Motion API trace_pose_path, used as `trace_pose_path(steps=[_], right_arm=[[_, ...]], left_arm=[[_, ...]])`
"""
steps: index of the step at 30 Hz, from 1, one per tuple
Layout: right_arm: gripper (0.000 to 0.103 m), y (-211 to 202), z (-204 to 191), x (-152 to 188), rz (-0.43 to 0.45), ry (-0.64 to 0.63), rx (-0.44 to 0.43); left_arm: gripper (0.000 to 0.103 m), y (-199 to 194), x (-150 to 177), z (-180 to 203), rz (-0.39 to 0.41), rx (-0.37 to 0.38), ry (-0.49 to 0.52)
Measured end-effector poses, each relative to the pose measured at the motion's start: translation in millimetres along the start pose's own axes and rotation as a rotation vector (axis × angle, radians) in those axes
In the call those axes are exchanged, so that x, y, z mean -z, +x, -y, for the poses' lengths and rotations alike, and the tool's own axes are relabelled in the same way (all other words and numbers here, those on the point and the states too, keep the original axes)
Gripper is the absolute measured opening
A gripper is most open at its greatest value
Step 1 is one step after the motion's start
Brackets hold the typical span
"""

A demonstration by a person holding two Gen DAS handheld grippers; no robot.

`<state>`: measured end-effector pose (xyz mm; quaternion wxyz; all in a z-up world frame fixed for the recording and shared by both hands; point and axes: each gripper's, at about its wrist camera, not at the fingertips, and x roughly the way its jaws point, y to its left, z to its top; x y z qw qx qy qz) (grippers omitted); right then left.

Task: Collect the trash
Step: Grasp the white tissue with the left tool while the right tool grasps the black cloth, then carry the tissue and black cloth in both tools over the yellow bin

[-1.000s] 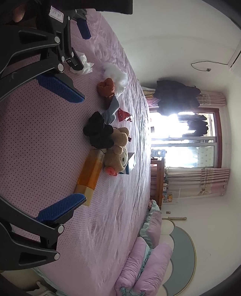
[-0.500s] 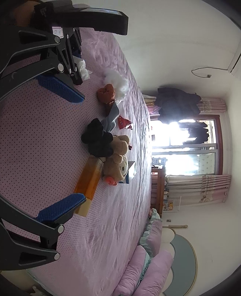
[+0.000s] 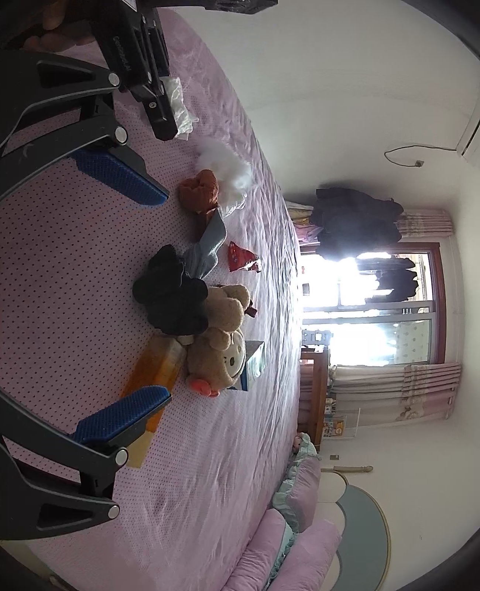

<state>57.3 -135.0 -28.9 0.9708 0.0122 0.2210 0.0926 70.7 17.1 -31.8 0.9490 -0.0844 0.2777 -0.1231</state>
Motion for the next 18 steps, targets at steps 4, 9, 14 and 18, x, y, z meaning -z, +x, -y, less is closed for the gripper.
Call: trace_pose_path(steps=[4,9,14,18], right_arm=[[0.084,21.0,2.8,-7.1,-0.042,0.020,-0.036],[0.075,41.4,4.5,-6.4,-0.104,0.033,-0.055],[0.088,60.6,7.7,-10.3,-0.136,0.046,-0.004],[0.071,72.5,4.6,-12.4,-0.177,0.021,-0.015]], left_arm=[[0.028,-2.5,-1.5,-0.8,0.005,0.008,0.011],[0.028,-0.3,-4.4,-2.2,0.006,0.017,0.016],[0.028,3.9,-6.9,-4.6,-0.005,0.041,0.006],[0.028,6.0,-6.4,-1.4,-0.005,0.044,0.015]])
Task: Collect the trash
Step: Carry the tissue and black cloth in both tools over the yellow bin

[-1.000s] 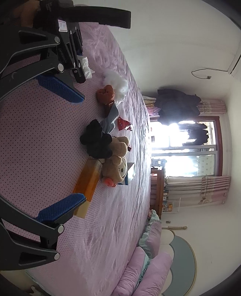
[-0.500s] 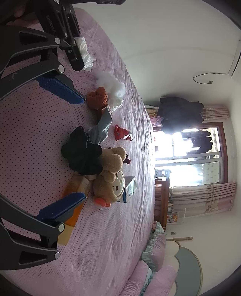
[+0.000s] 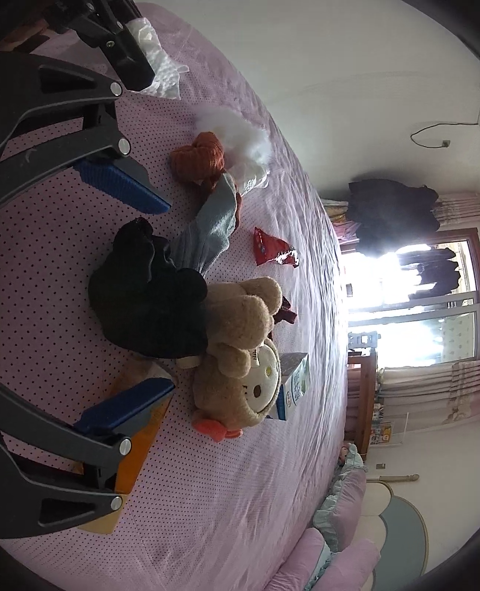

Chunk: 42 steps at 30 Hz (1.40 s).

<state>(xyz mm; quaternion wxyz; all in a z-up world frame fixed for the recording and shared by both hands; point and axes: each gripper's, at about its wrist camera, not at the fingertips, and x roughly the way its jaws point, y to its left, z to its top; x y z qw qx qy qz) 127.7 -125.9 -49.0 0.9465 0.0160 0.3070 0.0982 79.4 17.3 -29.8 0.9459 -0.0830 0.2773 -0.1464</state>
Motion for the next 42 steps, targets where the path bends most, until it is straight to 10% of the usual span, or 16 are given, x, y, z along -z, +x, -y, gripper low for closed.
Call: trace_pose_path(steps=[5,7,20,42], right_arm=[[0.021,10.9,5.3,4.6,-0.075,0.004,-0.064],[0.016,2.9,10.6,5.6,-0.045,0.025,-0.093],[0.014,-89.3,38.9,16.0,0.080,0.071,-0.165],[0.014,-292.9,201.3,186.1,0.078,0.377,0.410]], left_arm=[[0.028,5.4,0.4,4.9,-0.009,0.003,0.012],[0.028,5.6,0.8,8.0,-0.012,0.002,0.017],[0.028,-7.1,0.5,53.9,-0.009,0.080,0.092],[0.028,34.0,114.7,328.7,-0.349,0.639,0.466]])
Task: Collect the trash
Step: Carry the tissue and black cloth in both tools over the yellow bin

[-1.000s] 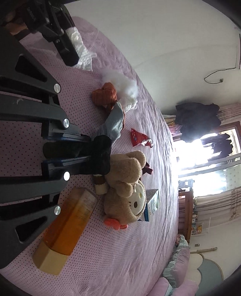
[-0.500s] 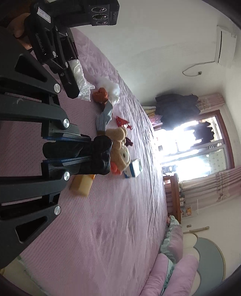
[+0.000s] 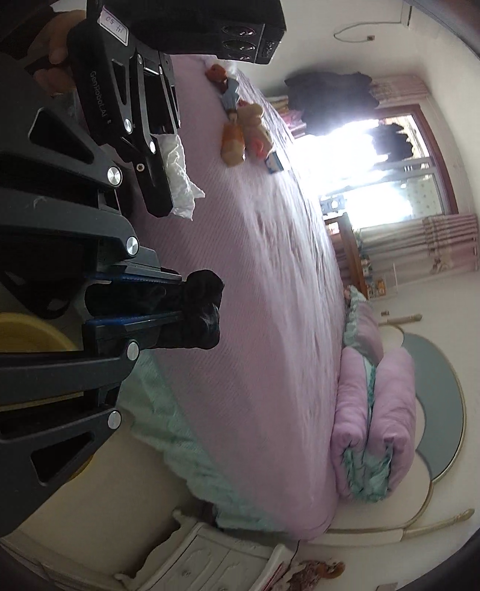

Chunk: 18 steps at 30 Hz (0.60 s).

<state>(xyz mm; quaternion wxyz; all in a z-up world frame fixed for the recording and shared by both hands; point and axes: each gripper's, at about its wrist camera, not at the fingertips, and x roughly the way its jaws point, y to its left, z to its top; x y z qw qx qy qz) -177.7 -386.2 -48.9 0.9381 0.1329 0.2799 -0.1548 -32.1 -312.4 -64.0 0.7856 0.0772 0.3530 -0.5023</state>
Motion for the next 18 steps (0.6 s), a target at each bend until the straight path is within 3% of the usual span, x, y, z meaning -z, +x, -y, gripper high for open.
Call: trace_pose_path(steps=[9,18], right_arm=[[0.014,-17.7,90.5,57.3,-0.084,0.205,0.175],[0.014,-13.2,133.2,105.0,-0.195,0.329,0.261]], left_arm=[[0.028,94.1,21.8,74.0,-0.235,0.136,0.122],[0.030,158.1,59.2,109.0,-0.440,0.201,0.150]])
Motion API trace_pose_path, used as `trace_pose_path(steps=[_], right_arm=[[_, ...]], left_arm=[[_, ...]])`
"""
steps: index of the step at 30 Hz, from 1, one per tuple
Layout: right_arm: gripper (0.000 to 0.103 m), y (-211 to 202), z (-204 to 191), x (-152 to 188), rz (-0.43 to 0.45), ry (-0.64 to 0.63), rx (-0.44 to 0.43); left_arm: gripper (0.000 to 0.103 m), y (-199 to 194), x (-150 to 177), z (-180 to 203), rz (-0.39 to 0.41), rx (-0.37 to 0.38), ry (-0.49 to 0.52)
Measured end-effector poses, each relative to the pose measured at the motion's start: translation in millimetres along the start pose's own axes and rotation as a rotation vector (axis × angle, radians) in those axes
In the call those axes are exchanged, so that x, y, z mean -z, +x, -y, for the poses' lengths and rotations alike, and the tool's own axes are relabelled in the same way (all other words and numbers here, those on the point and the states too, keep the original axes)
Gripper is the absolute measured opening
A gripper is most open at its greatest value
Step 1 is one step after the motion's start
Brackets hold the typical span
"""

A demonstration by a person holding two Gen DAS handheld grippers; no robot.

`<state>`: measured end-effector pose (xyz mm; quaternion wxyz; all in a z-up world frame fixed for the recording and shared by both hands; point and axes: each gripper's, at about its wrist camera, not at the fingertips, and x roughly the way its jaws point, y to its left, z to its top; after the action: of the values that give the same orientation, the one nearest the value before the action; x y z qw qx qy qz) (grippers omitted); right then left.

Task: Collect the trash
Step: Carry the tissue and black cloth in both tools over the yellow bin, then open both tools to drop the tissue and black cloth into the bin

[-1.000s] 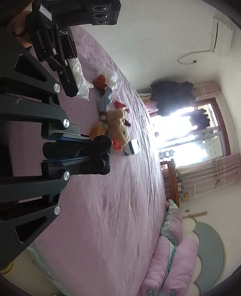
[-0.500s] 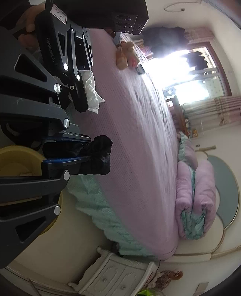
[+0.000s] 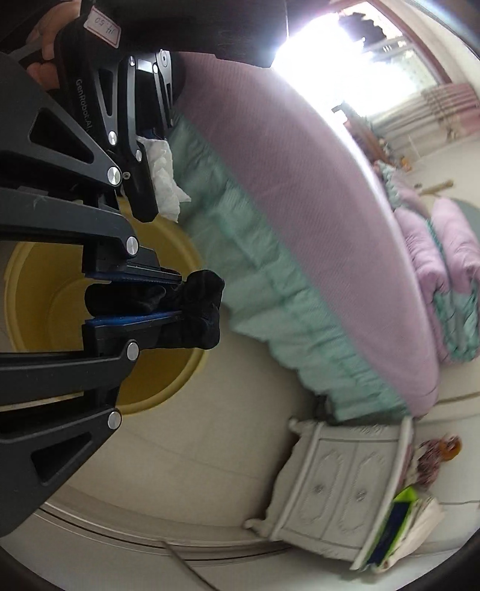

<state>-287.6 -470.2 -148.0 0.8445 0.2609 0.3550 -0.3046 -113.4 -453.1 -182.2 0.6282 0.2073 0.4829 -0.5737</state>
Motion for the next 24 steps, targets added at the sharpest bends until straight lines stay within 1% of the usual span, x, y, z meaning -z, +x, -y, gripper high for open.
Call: trace_pose_path(steps=[1,3,4,5,6,8,10,14,19,20,21,22,23,24], right_arm=[[0.014,4.1,4.5,2.6,-0.010,0.006,0.004],[0.014,9.4,8.1,9.9,-0.040,0.015,0.002],[0.014,13.2,10.4,11.4,-0.051,0.016,0.003],[0.014,15.7,11.0,13.6,-0.060,0.014,0.005],[0.014,19.2,11.9,14.1,-0.070,0.013,0.005],[0.014,22.8,14.2,16.7,-0.082,0.016,0.006],[0.014,26.2,16.3,18.3,-0.088,0.016,0.009],[0.014,28.9,18.8,21.4,-0.100,0.018,0.011],[0.015,34.4,15.0,22.3,-0.110,0.004,0.010],[0.019,35.4,12.4,22.5,-0.111,-0.009,0.012],[0.032,37.5,9.6,22.4,-0.119,-0.024,0.020],[0.042,38.7,6.6,22.4,-0.123,-0.040,0.042],[0.060,38.0,3.3,22.4,-0.115,-0.057,0.060],[0.061,37.9,0.2,22.0,-0.109,-0.071,0.064]], left_arm=[[0.032,9.9,-2.5,2.4,-0.017,0.006,0.005],[0.045,18.9,-2.8,3.7,-0.038,0.005,0.010],[0.058,20.9,-2.6,3.4,-0.044,0.002,0.010],[0.061,21.3,-2.2,2.7,-0.041,0.003,0.012],[0.062,20.7,-1.5,1.3,-0.036,-0.007,0.010],[0.071,20.5,-2.8,-2.2,-0.030,-0.017,0.008],[0.072,14.2,-4.4,-9.8,-0.013,-0.031,-0.014],[0.072,7.6,-12.2,-28.6,0.009,-0.030,-0.079],[0.072,3.5,-15.9,-35.7,0.023,-0.033,-0.091],[0.072,3.9,-16.3,-35.2,0.024,-0.033,-0.086],[0.072,4.2,-16.2,-34.4,0.023,-0.038,-0.079],[0.072,4.7,-16.0,-33.9,0.022,-0.045,-0.074],[0.072,5.2,-16.0,-33.5,0.018,-0.044,-0.070],[0.072,5.5,-15.7,-33.5,0.016,-0.040,-0.067]])
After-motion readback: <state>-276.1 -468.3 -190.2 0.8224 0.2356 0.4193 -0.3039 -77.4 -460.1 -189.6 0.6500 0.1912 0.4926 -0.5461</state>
